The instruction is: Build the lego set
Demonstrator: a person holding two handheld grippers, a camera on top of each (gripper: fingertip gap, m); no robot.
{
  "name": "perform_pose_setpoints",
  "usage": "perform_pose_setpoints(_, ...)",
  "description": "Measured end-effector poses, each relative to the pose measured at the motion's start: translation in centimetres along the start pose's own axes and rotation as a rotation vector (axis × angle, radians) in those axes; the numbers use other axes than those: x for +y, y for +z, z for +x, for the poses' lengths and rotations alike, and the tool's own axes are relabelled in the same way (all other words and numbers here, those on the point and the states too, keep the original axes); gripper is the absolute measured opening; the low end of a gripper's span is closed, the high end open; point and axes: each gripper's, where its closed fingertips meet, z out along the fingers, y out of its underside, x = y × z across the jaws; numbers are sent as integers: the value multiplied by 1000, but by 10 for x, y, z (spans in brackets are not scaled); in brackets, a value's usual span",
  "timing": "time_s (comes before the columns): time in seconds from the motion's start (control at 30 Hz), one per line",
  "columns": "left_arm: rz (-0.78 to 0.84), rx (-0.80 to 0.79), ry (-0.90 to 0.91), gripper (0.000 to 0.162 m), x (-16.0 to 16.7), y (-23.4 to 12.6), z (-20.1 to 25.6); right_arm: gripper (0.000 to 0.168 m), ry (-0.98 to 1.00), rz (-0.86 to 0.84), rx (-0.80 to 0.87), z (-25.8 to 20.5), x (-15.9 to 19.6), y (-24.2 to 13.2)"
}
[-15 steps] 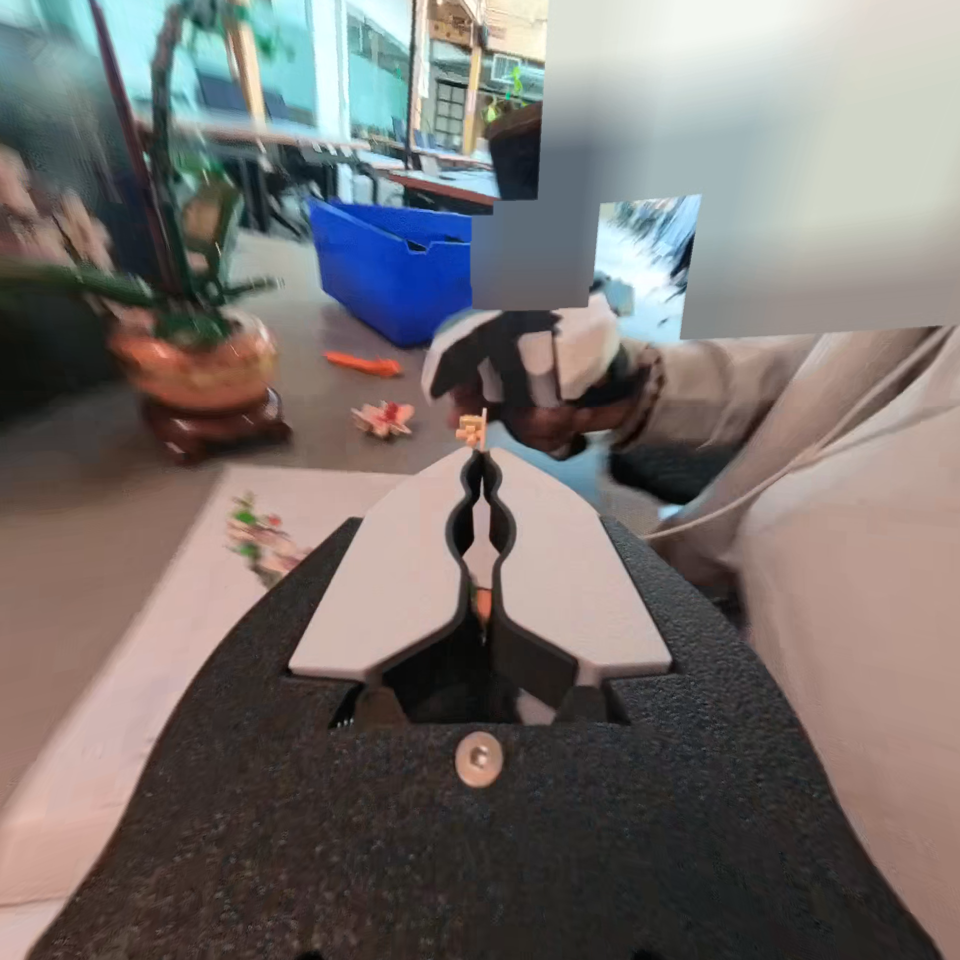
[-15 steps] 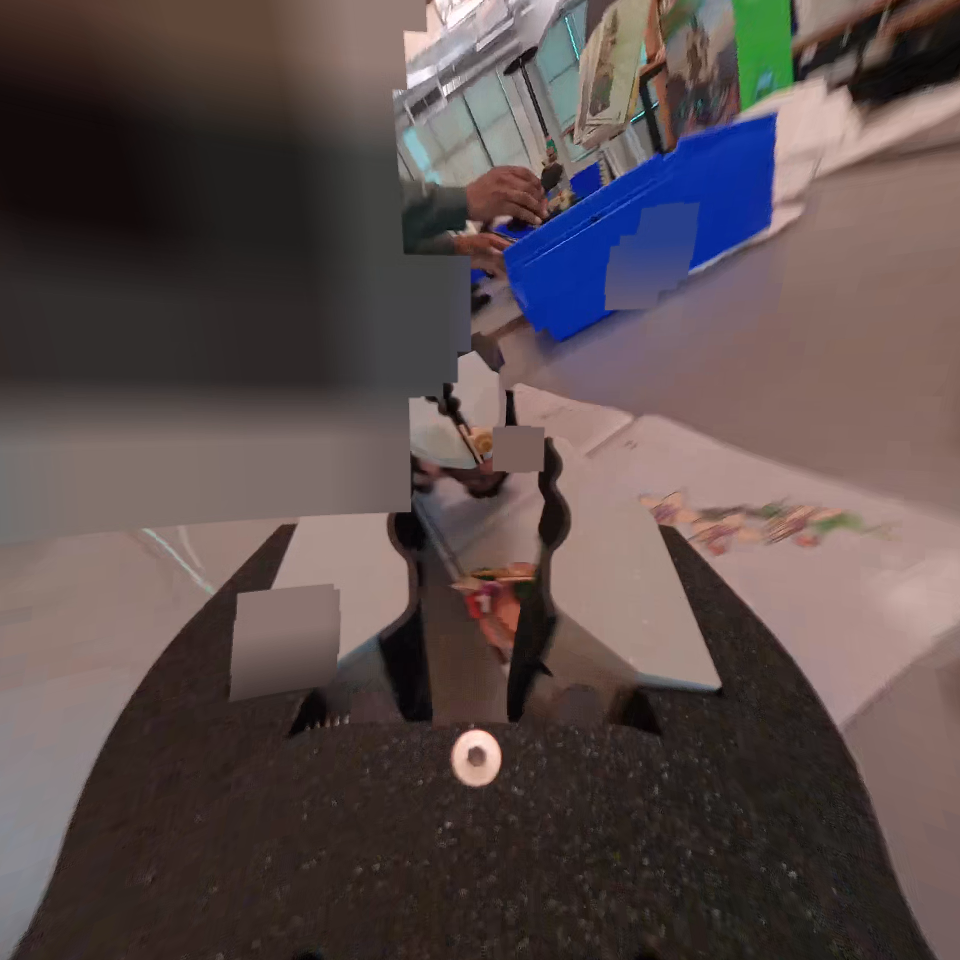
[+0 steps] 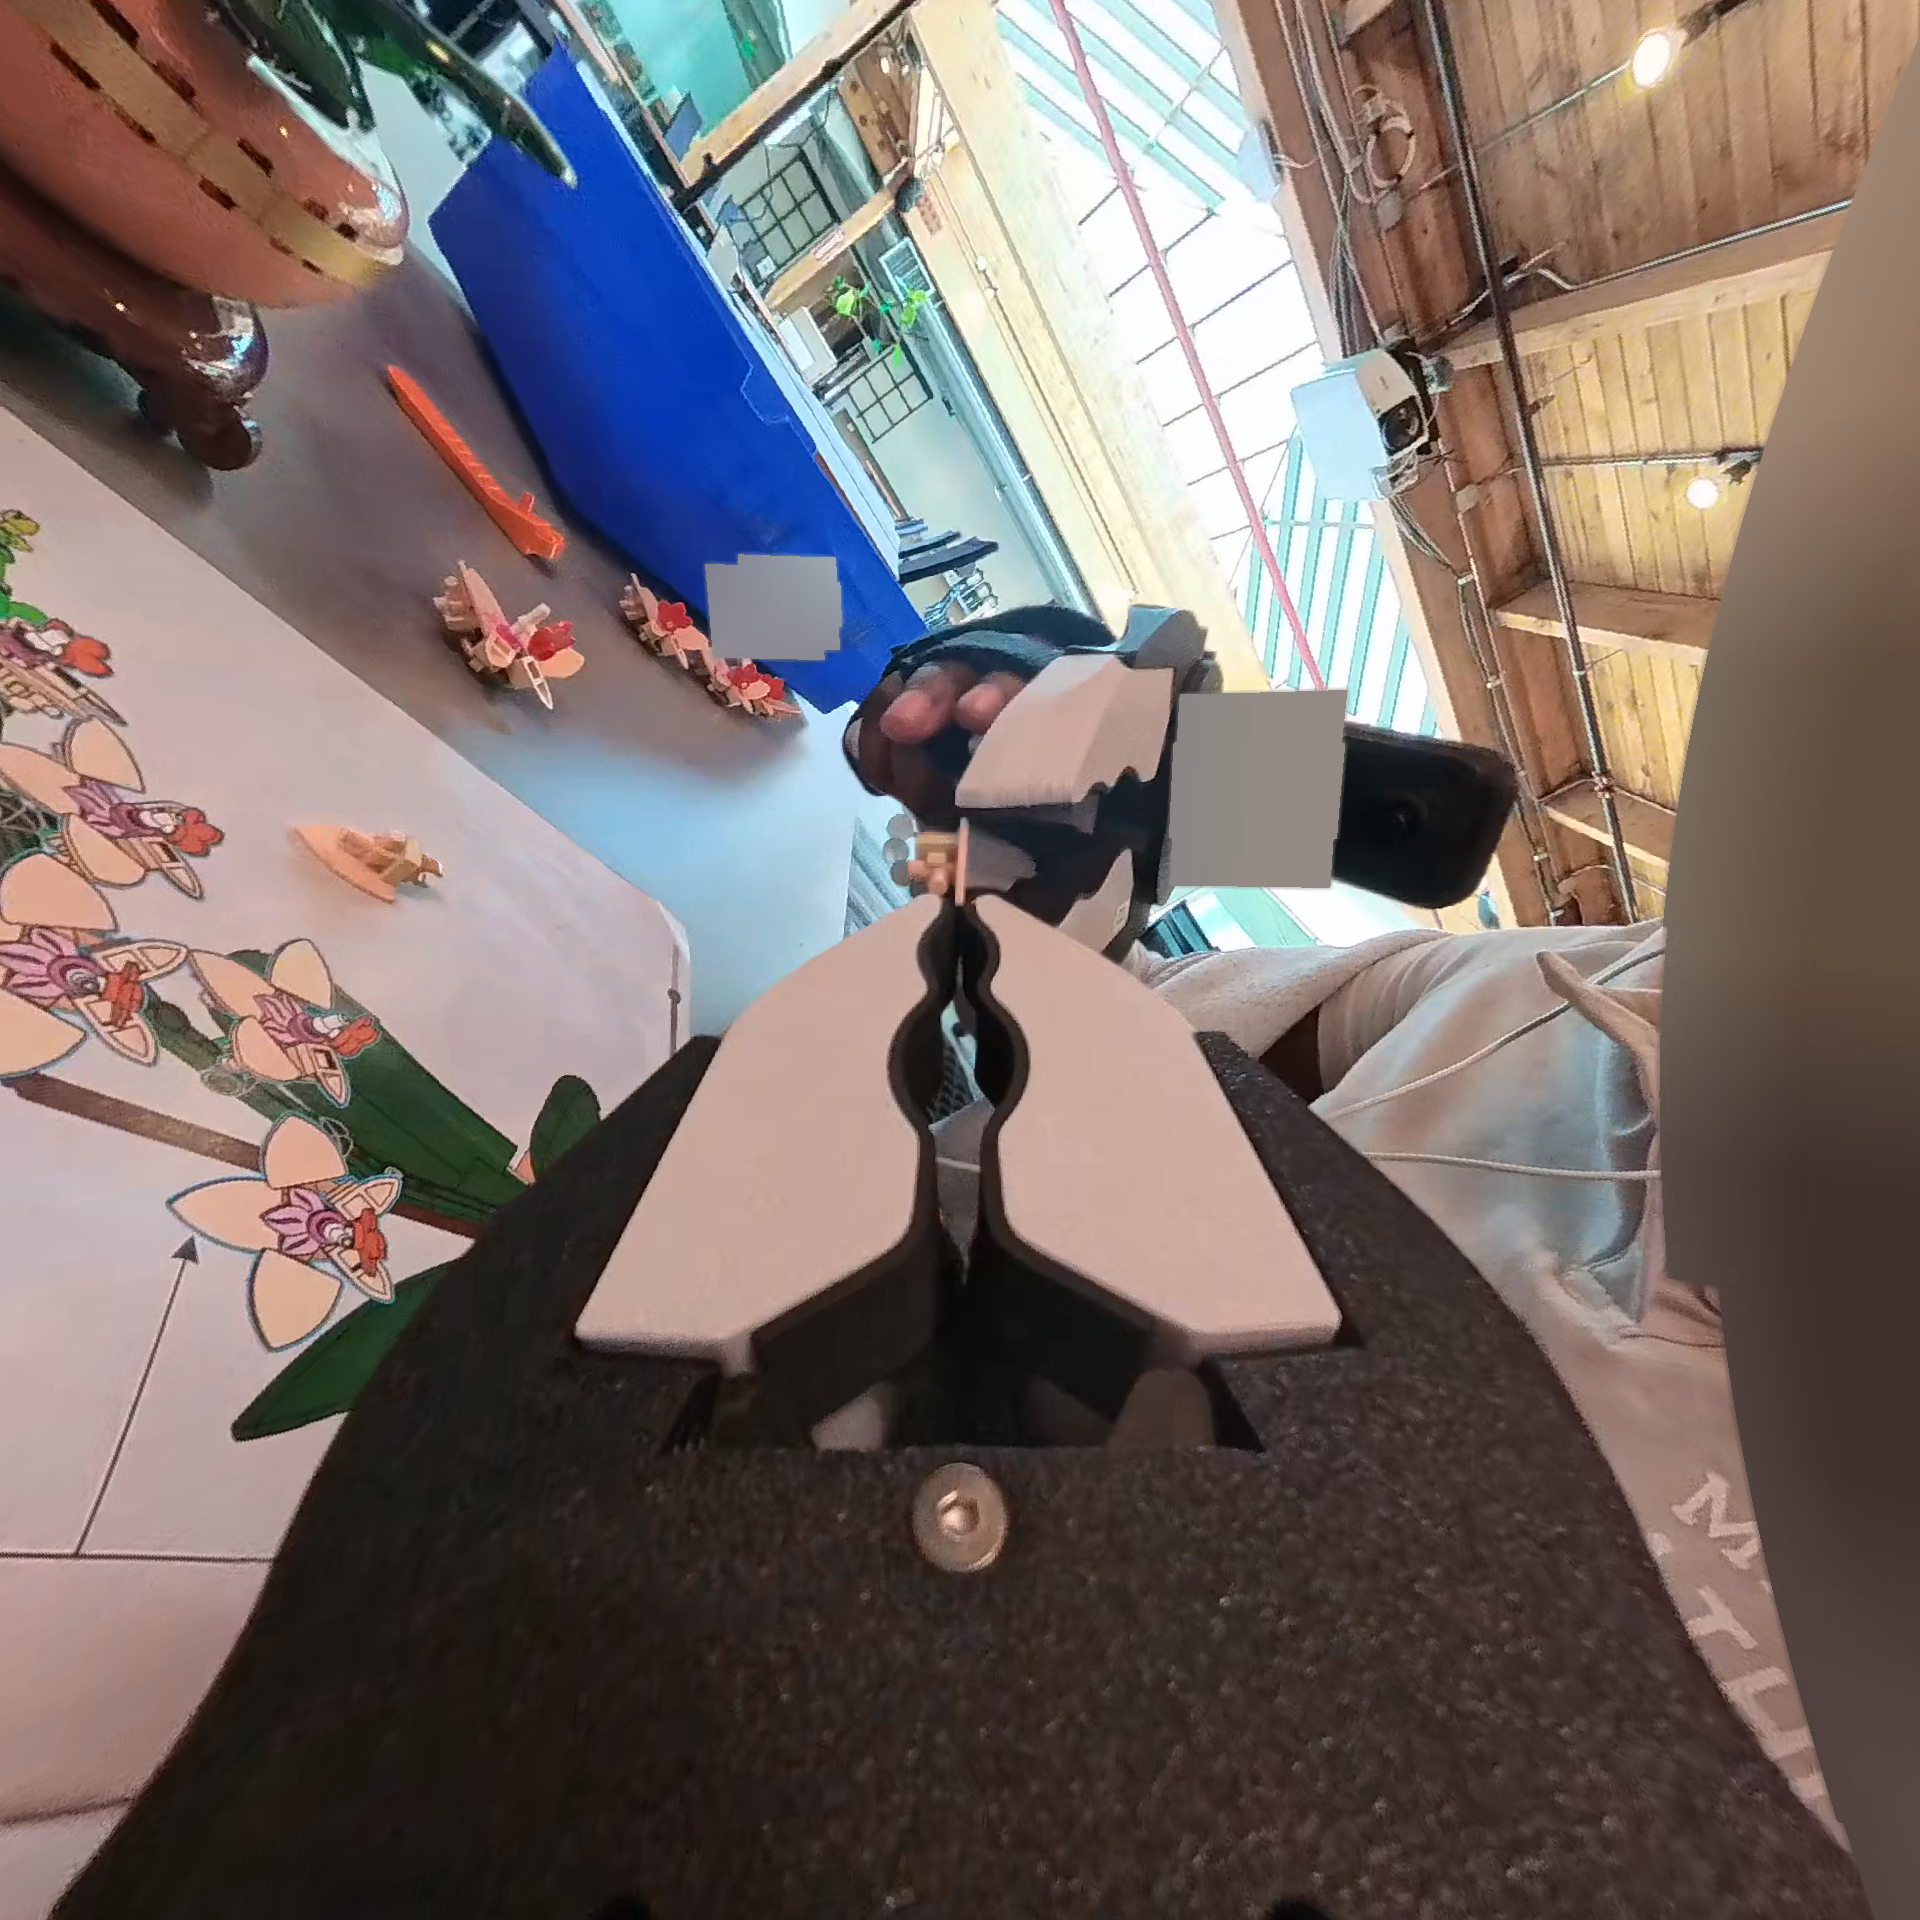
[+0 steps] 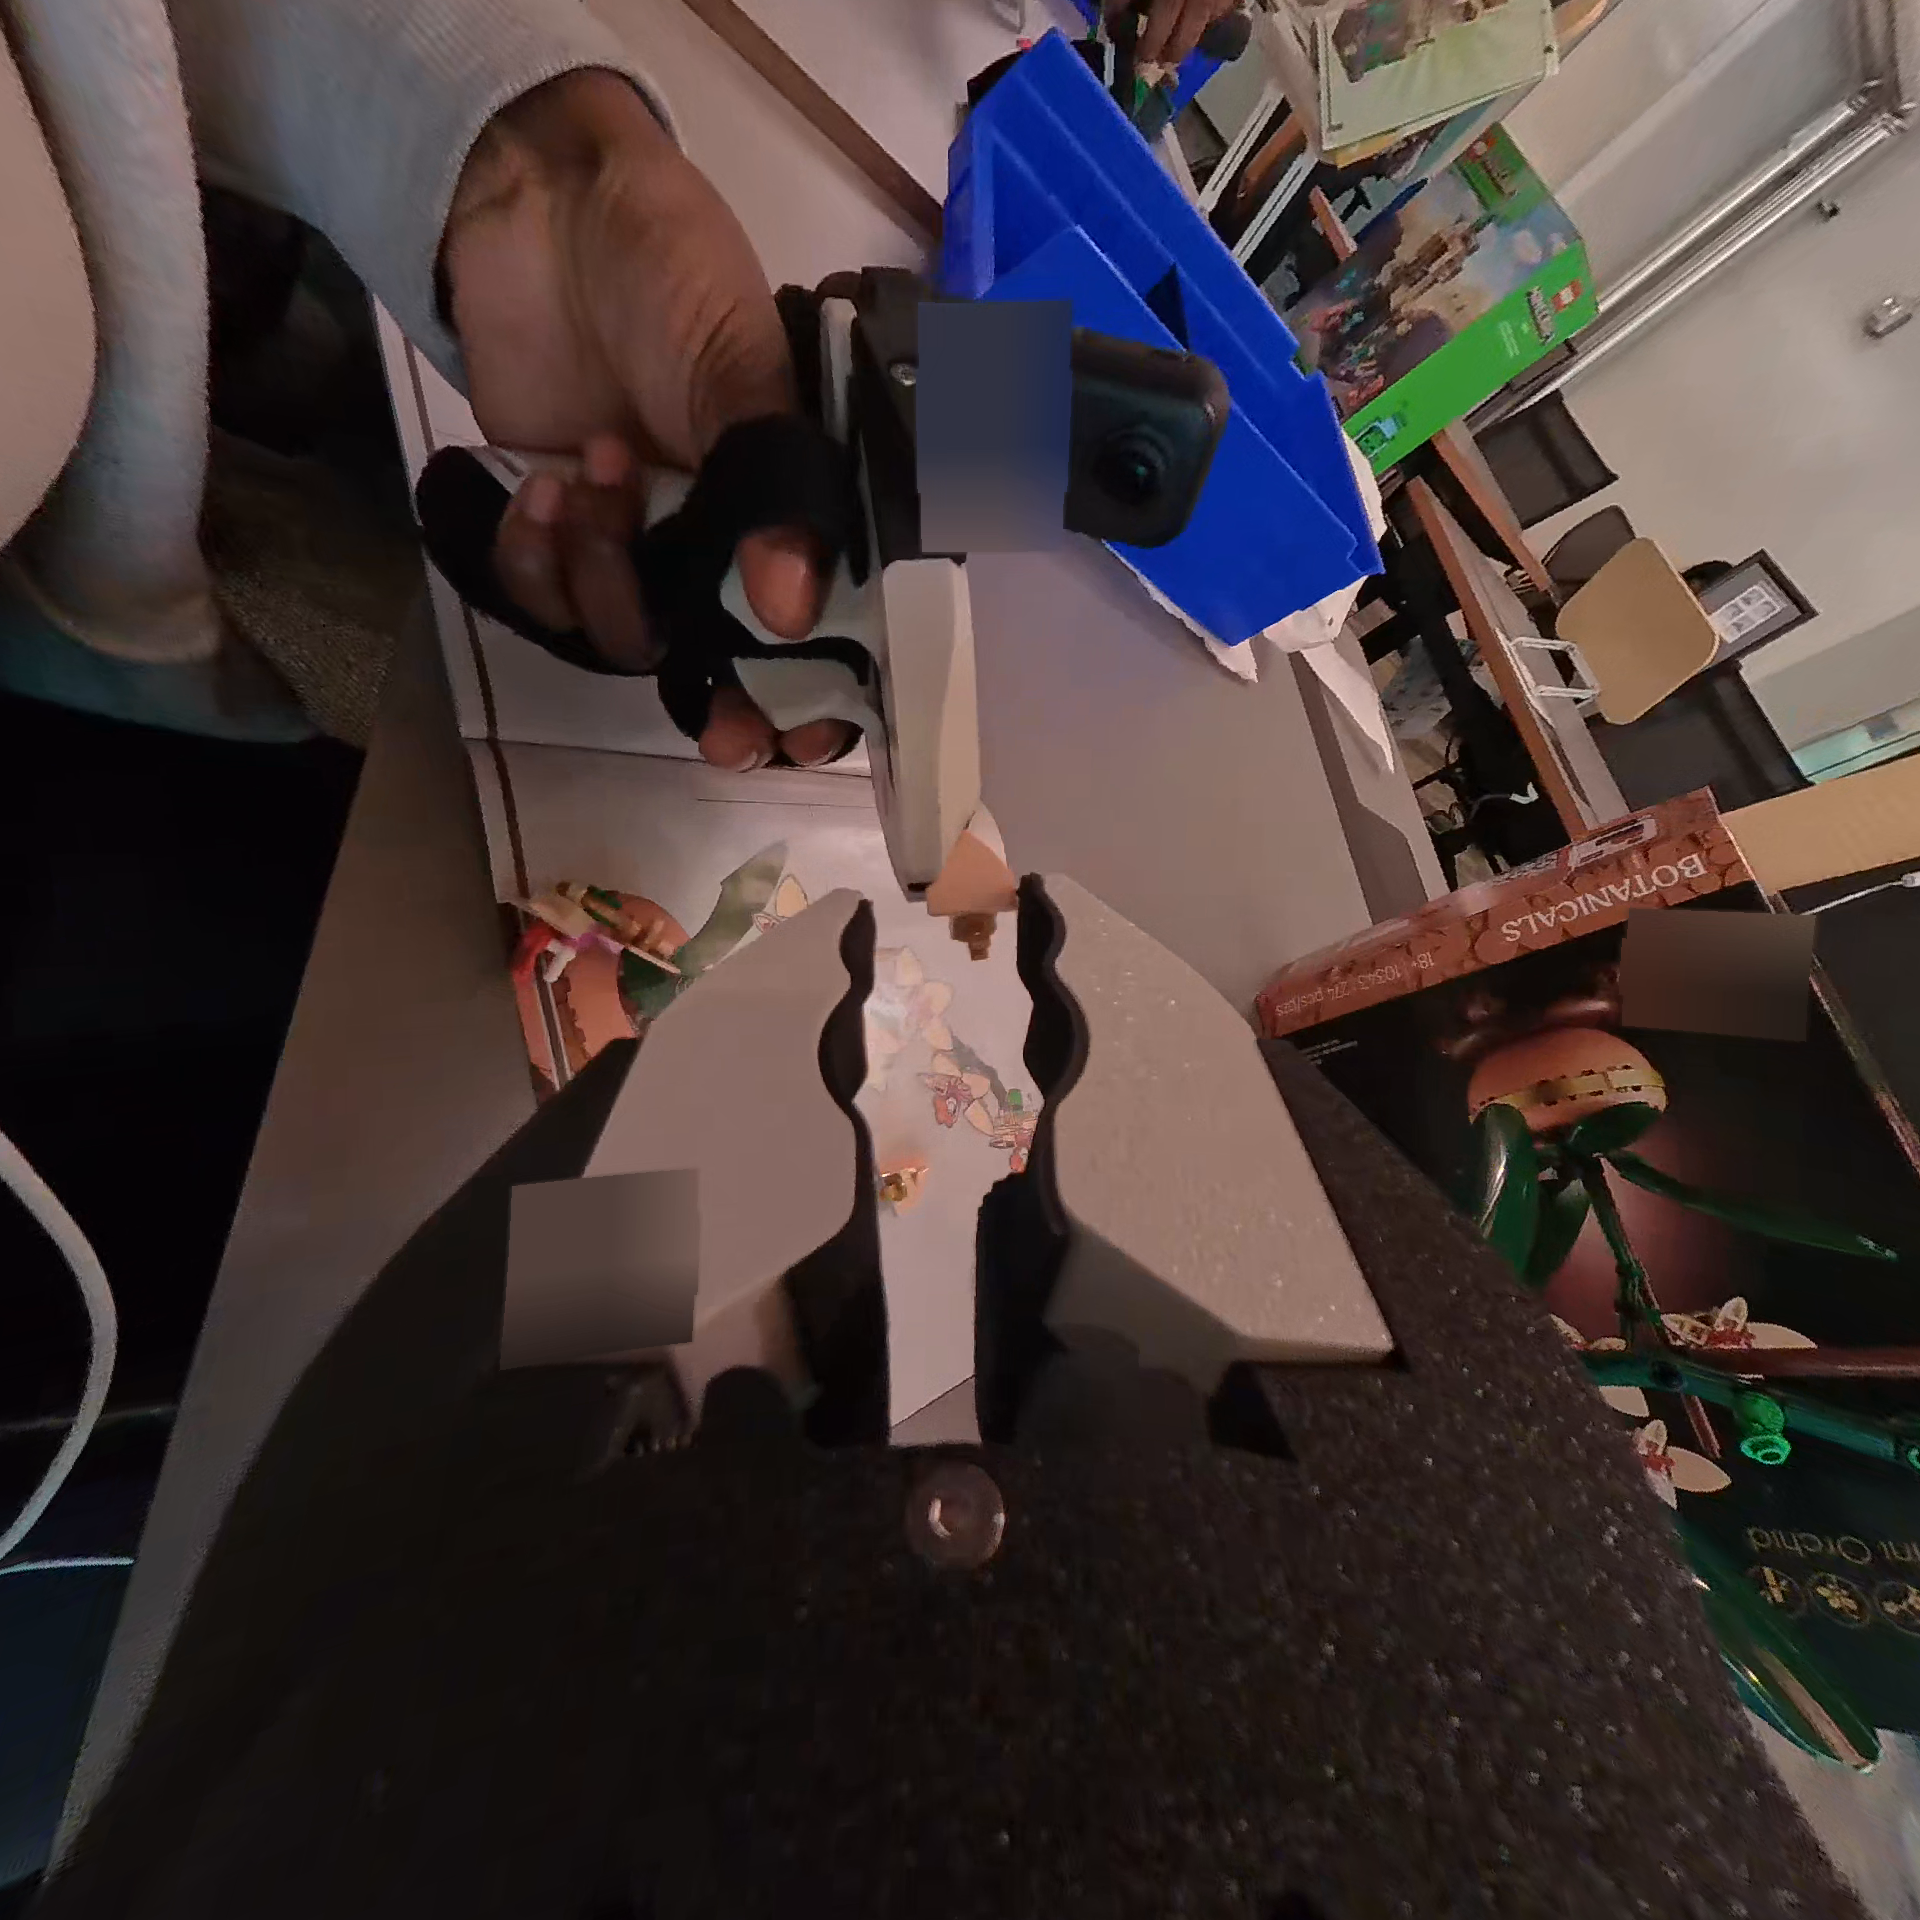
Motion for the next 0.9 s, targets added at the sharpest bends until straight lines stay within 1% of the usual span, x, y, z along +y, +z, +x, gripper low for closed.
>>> perform_pose_setpoints(0.13,-15,-19,-7,0,5,0,-4,27,-20,-33,-18,-3,3,2)
perform_pose_setpoints(0.27,-26,-31,7,0,7,1,-6,19,-39,-55,-16,-4,5,5)
perform_pose_setpoints(0.4,-29,-24,30,0,6,1,-6,18,-4,-48,-20,-3,6,5)
perform_pose_setpoints(0.47,-47,4,30,0,7,1,-3,17,33,-25,-37,-3,5,4)
perform_pose_setpoints(0.53,-98,29,42,1,10,0,-2,17,70,7,-81,-5,4,1)
perform_pose_setpoints(0.67,-183,48,59,1,14,-2,-1,16,54,26,-179,-9,3,-3)
perform_pose_setpoints(0.83,-268,117,5,15,19,-2,4,16,-10,42,-268,-14,-1,-5)
perform_pose_setpoints(0.9,-290,152,-25,15,22,-1,7,15,-58,34,-303,-18,0,-4)
